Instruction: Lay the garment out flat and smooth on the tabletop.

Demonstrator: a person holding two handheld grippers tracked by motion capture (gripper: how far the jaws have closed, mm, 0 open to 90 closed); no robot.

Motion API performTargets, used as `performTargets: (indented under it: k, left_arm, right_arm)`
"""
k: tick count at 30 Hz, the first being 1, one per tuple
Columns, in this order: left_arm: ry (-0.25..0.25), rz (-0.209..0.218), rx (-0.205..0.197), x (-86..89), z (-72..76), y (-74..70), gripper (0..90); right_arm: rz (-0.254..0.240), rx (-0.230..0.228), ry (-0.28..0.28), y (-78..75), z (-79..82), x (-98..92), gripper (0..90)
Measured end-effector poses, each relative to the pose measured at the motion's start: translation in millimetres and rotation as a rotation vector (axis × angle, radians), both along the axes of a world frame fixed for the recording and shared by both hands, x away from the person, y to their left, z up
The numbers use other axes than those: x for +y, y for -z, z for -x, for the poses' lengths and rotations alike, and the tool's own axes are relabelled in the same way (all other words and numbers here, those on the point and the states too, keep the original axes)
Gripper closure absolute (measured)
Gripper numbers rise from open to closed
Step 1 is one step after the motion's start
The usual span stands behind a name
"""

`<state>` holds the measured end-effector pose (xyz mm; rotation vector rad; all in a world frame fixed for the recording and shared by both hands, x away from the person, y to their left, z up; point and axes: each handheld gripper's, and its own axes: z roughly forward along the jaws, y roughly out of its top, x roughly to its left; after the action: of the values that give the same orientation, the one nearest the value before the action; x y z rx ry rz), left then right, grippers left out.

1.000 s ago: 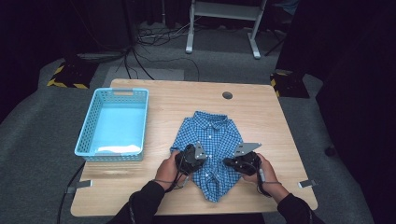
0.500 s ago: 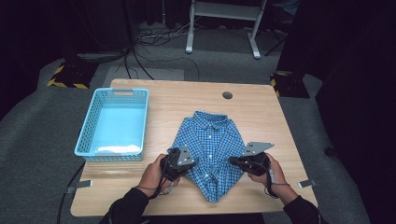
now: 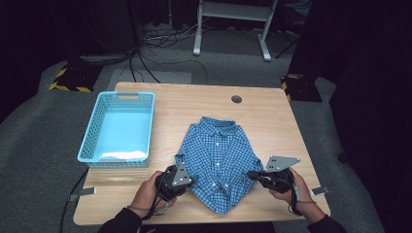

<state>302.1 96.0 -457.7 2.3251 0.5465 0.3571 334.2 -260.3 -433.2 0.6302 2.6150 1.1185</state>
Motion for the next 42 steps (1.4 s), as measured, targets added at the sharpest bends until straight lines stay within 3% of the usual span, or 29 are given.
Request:
performTargets:
  k: [8, 20, 27, 42]
  left_arm:
    - [0.021, 0.015, 0.022, 16.1, 13.8, 4.7, 85.0]
    - [0.029, -0.023, 0.067, 33.1, 28.6, 18.2, 81.5]
    - [0.003, -0.033, 0.089, 42.8, 33.9, 24.4, 80.4]
    - [-0.091, -0.037, 0.106, 78.3, 45.0, 28.9, 75.3]
  right_arm:
    - [0.019, 0.028, -0.011, 7.1, 17.4, -19.8, 88.9]
    - [0.080, 0.089, -0.031, 29.1, 36.0, -38.0, 86.2]
    - [0.123, 0.102, -0.015, 34.7, 42.4, -46.3, 84.1]
    - [0.121, 0.095, 0.068, 33.1, 48.3, -68.8, 72.5]
